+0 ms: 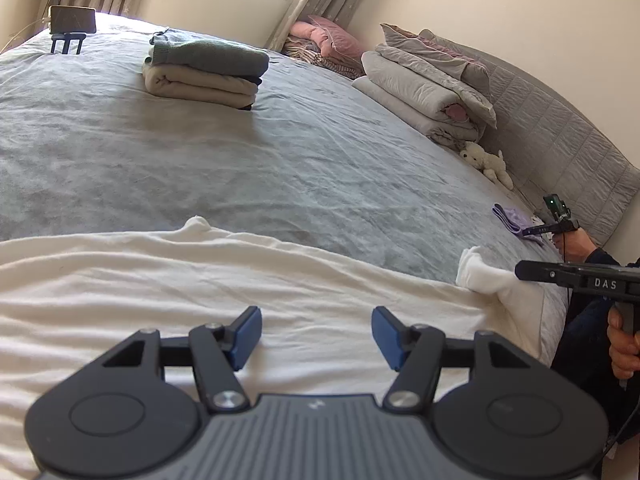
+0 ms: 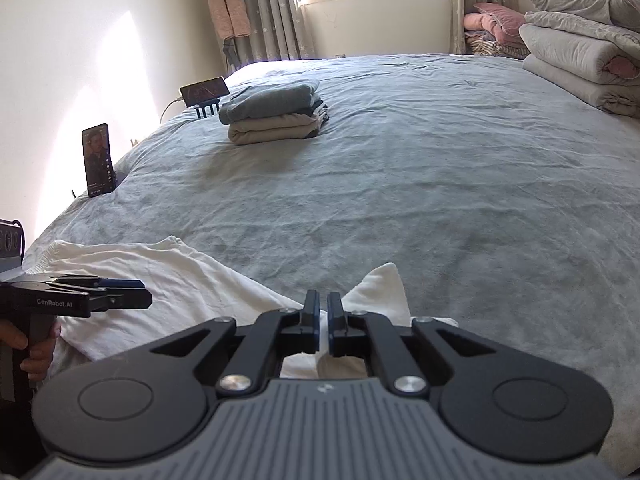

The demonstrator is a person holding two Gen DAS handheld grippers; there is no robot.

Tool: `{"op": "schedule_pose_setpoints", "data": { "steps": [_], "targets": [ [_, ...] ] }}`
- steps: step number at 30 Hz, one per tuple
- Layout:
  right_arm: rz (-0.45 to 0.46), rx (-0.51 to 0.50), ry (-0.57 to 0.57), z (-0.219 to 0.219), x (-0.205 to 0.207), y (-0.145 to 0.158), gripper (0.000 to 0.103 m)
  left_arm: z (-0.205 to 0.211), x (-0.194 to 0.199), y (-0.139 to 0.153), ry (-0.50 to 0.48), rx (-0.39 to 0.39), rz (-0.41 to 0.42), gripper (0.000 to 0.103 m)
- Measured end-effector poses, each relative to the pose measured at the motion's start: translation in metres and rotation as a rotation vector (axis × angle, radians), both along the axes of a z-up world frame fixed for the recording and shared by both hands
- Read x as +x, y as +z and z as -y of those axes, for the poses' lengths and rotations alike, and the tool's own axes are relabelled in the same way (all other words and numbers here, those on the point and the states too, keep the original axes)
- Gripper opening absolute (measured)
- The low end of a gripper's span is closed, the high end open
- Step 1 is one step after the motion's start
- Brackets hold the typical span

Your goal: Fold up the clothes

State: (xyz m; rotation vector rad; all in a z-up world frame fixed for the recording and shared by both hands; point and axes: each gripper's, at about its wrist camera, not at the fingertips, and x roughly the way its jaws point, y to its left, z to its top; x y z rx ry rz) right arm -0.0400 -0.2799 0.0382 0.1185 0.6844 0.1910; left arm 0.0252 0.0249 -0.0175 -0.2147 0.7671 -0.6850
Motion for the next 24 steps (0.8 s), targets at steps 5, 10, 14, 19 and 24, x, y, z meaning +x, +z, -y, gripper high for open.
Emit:
{"op": "schedule_pose_setpoints", "data": {
  "steps": [5,10,14,19,24],
  "targets": [
    [-0.004,-0.003,0.141,-0.045,0.018,-0.002,0.004,-0.013,0.008,-0.003,0.019,-0.060,-0.049,0.061],
    [-0.010,-0.017,0.220,-0.069,0.024,-0.004,0.004,-0.021,0.011,-0.005,0.039,-0.070,-0.069,0.061],
    [-0.020,-0.044,0.225,-0.073,0.023,-0.007,0.015,-0.022,0.011,-0.005,0.039,-0.072,-0.076,0.061],
    [-0.025,-0.092,0.212,-0.071,0.016,-0.011,0.046,-0.021,0.011,-0.004,0.038,-0.063,-0.070,0.062],
    [-0.030,-0.129,0.191,-0.066,0.006,-0.012,0.047,-0.020,0.011,-0.005,0.044,-0.051,-0.069,0.063]
  ]
}}
